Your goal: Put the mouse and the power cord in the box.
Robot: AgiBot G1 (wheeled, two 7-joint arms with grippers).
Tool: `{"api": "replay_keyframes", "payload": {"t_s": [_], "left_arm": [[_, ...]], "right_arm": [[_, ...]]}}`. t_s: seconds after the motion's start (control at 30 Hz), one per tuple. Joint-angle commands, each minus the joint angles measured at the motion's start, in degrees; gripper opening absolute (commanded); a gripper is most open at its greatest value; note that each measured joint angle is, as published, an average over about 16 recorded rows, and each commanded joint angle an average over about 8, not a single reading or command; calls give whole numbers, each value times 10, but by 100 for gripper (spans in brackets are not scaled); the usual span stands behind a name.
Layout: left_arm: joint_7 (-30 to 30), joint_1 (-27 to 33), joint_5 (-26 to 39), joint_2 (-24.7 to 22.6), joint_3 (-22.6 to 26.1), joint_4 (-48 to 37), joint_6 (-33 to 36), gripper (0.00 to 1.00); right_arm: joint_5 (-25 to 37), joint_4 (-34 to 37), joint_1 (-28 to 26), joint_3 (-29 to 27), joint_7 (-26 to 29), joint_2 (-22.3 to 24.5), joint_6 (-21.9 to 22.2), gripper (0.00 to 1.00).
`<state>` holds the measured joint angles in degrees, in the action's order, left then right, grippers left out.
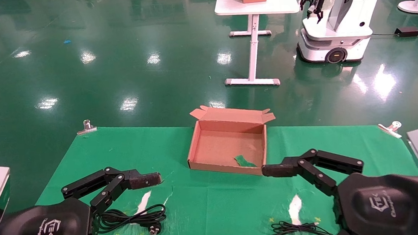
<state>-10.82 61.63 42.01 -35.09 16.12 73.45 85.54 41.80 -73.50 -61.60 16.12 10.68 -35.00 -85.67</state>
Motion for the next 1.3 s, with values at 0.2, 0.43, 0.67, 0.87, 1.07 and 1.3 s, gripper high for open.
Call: {"api": "replay_keyframes", "payload": {"t_s": [0.2,0.43,0.67,0.87,1.07,1.3], "left_arm": [[0,0,0,0,0,0,0,100],[-2,3,40,4,16,6,-5,100],[-31,77,257,-8,96,35,-17,100],[-41,143,441,-52,168,41,-36,100],[-35,154,498,-70,195,38,-46,100],[-28,164,576,-88,218,32,-66,100]], "right_arm": [[-1,0,0,0,0,0,-1,100],[24,-4,2,10,7,10,0,100],[147,-25,-18,62,61,40,2,100],[237,-32,-58,99,103,41,2,100],[262,-30,-73,110,110,37,1,100],[258,-25,-73,111,103,33,0,100]]}}
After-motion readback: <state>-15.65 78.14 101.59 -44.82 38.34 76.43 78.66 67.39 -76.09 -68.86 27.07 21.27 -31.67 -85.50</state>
